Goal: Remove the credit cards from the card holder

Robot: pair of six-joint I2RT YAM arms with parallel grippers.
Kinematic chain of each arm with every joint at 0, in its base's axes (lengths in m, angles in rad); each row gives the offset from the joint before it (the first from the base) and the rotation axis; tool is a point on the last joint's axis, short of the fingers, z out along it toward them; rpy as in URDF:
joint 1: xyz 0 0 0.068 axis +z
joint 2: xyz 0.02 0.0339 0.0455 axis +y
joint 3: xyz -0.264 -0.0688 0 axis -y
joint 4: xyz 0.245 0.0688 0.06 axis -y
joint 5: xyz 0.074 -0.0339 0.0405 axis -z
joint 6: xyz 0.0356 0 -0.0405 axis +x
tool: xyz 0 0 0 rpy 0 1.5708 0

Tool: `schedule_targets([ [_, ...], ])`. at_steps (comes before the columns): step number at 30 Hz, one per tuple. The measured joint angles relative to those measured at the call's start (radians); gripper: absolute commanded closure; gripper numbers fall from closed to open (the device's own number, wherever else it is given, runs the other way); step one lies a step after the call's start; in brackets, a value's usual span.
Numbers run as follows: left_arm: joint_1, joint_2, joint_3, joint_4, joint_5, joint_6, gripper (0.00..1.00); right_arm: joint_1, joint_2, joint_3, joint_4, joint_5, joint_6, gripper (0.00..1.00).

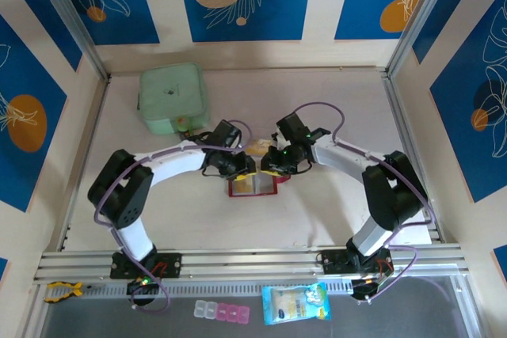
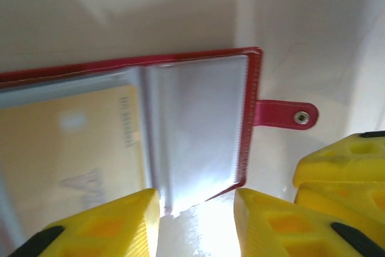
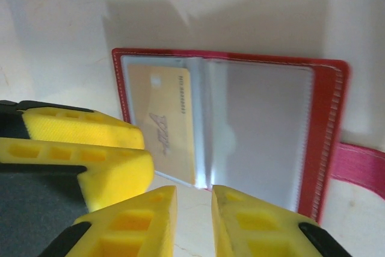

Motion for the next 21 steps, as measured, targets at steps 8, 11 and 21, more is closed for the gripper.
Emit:
schedule_targets([
  [8,0.066,-0.052,-0.137,0.024,-0.022,-0.002,0.79,0.038,0.103,0.061,0.03,-0.043,0.005,0.79],
  [11,0.071,-0.052,-0.165,0.029,-0.022,-0.002,0.82,0.039,0.131,0.08,0.029,-0.056,0.004,0.8],
  [21,0.076,-0.05,-0.178,0.063,-0.029,-0.001,0.85,0.056,0.18,0.088,0.029,-0.082,0.002,0.8],
])
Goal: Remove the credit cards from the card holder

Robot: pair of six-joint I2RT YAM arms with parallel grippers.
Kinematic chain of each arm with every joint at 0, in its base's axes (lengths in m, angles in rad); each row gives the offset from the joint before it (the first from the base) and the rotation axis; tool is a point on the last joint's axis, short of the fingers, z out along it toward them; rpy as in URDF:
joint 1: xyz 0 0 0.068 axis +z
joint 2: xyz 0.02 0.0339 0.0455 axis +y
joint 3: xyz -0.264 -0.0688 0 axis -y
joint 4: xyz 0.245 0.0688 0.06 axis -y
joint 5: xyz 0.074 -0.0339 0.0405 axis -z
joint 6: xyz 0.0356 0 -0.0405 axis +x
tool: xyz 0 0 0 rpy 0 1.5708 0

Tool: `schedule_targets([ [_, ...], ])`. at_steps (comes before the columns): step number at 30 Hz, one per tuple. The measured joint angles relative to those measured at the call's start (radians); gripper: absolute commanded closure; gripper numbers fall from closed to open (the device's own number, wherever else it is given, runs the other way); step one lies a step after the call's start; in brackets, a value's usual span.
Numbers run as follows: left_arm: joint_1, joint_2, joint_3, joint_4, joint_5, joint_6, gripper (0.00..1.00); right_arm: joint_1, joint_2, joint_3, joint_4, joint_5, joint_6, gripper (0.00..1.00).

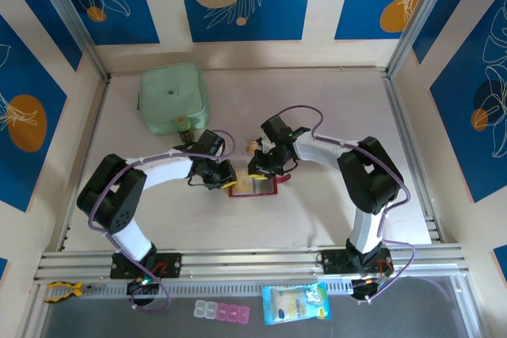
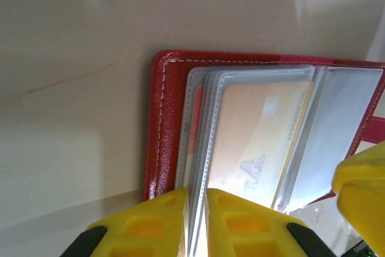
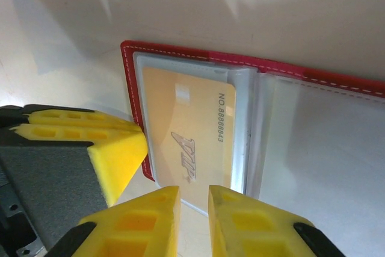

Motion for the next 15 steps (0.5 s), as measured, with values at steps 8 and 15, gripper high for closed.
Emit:
schedule_targets([
  [8,0.0,0.004,-0.006,0.0,0.0,0.0,0.86,0.009,0.038,0.0,0.005,-0.008,0.0,0.8],
  [15,0.0,0.004,-0.009,0.0,0.0,0.0,0.87,0.01,0.045,0.0,0.026,-0.013,0.0,0.84],
])
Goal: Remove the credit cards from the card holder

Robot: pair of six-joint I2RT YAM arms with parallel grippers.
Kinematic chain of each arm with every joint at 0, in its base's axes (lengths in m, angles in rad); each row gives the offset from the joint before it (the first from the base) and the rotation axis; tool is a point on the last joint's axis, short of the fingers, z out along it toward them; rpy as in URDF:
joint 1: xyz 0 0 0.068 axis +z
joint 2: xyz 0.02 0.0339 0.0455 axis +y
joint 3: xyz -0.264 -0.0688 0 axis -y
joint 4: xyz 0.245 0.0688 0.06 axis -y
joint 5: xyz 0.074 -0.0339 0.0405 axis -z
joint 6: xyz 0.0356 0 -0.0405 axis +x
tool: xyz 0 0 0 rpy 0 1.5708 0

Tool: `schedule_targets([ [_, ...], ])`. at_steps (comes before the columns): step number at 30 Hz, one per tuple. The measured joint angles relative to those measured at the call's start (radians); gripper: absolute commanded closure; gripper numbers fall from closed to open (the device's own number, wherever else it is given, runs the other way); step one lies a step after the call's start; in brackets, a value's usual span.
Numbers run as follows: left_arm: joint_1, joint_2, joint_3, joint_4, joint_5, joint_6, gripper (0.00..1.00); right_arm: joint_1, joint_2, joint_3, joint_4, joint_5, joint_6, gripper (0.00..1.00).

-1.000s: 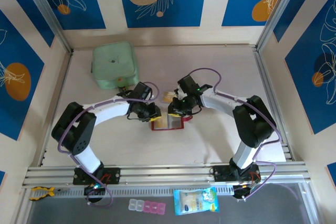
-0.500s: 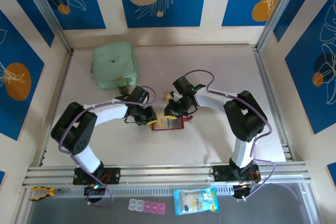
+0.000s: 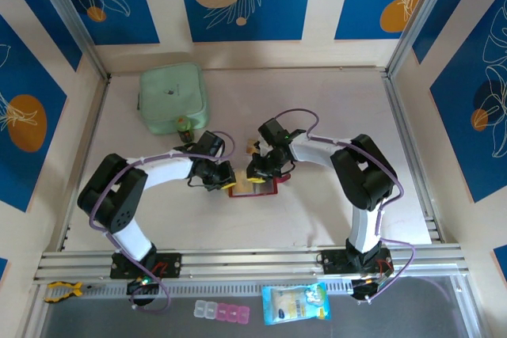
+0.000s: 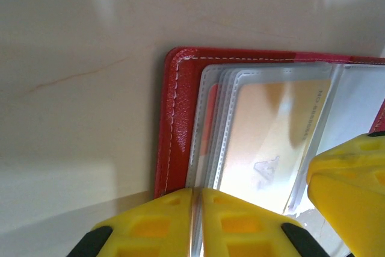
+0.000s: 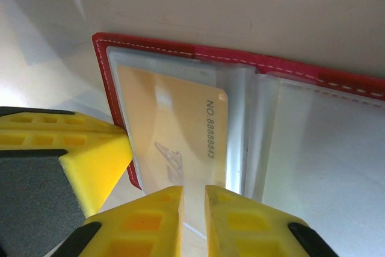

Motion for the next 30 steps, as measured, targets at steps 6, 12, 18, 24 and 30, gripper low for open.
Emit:
schedule_targets([
  [6,0.0,0.0,-0.002,0.0,0.0,0.0,0.88,0.001,0.002,0.0,0.014,-0.003,0.0,0.82],
  [12,0.0,0.002,-0.002,0.0,0.0,0.0,0.87,0.01,0.019,0.0,0.019,0.003,-0.012,0.78],
  [18,0.0,0.004,-0.002,0.0,0.0,0.0,0.88,0.018,0.019,0.0,0.019,0.016,-0.024,0.76],
  [24,0.001,0.004,-0.002,0.0,0.0,0.0,0.88,0.026,0.018,0.003,0.013,0.04,-0.035,0.75],
  [30,0.001,0.004,-0.002,0.0,0.0,0.0,0.88,0.032,0.008,0.003,0.003,0.07,-0.042,0.75],
])
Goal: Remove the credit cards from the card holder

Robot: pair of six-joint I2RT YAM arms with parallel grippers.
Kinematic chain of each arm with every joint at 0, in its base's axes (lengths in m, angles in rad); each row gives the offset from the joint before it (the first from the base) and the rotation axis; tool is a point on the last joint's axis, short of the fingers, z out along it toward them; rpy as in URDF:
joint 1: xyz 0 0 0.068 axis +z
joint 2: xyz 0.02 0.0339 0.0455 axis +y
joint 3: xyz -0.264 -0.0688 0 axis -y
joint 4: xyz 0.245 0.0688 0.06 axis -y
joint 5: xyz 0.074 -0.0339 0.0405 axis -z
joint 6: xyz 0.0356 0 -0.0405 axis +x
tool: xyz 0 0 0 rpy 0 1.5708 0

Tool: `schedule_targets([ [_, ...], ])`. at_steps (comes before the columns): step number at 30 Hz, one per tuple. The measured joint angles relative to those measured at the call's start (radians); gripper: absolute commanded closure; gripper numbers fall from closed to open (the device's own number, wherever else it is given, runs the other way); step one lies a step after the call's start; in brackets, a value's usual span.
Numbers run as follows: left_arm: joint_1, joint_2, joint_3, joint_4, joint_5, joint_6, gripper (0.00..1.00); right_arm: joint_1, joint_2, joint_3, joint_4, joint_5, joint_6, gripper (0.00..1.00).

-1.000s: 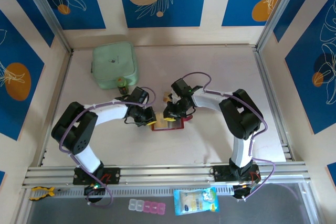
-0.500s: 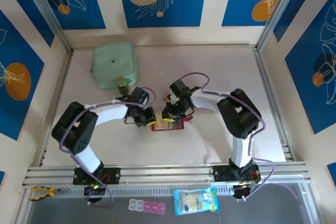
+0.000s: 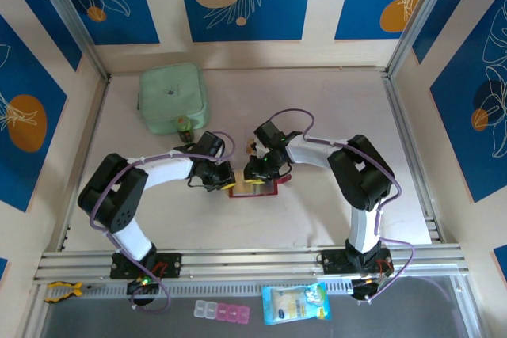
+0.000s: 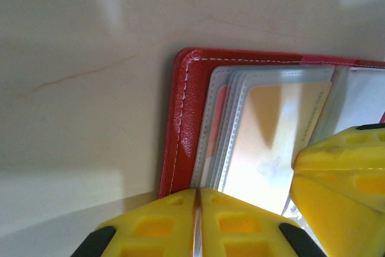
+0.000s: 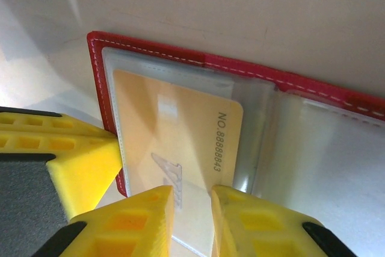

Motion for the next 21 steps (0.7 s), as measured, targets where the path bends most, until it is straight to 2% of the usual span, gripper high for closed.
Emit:
schedule_targets([
  [21,0.001,0.017,0.001,-0.001,0.004,0.003,0.9,0.003,-0.024,0.0,-0.056,0.064,-0.011,0.75],
])
